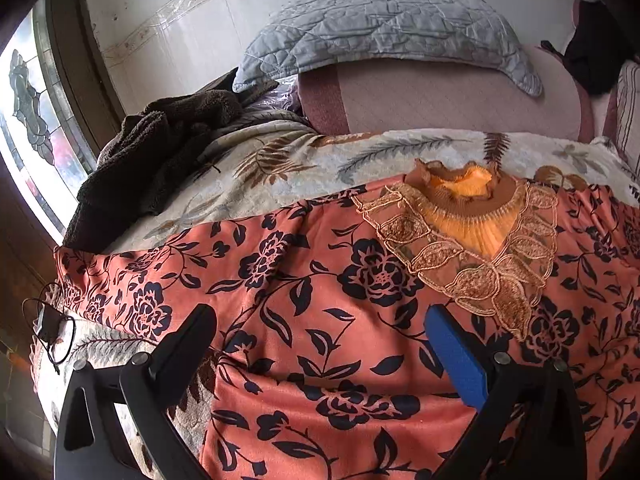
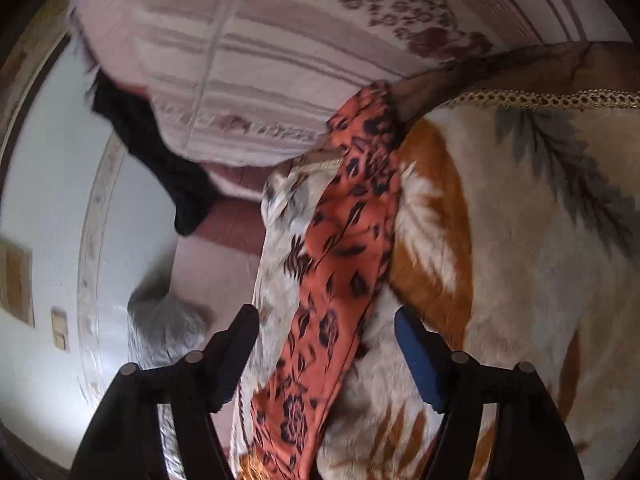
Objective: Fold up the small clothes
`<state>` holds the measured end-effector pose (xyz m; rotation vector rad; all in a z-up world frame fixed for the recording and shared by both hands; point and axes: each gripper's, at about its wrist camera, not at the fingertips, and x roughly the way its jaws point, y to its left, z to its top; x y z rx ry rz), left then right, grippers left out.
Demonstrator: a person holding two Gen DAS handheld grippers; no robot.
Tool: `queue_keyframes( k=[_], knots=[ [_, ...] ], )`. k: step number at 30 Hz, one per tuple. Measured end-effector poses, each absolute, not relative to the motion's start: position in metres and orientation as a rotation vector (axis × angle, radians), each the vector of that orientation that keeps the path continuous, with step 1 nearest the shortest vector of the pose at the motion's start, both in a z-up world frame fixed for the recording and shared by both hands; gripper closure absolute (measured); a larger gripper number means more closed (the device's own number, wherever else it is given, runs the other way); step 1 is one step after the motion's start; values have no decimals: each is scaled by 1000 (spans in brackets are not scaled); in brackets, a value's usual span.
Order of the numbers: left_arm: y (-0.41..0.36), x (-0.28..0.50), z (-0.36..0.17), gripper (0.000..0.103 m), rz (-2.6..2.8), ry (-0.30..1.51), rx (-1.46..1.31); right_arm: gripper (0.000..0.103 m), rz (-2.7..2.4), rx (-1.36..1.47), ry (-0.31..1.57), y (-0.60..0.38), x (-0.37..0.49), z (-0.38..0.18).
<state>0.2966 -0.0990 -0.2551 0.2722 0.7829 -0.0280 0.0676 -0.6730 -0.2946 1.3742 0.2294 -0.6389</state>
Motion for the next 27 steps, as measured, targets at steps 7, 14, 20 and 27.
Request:
queue_keyframes(
  k=[7,14,20,27],
  knots=[
    [-101,310,-270,0,-30,762,337,45,-726,1414,91,-753,75,-308],
    [-117,309,-278,0,-61,751,357,54,-794,1339,119,-797,98,-324],
    [-119,309,-275,0,-66,744,347,98,-826,1216,197,-795,125,-314],
    [-104,307,-253,0,-65,716,244,98,-558,1056,180,-717,167,-227]
  ],
)
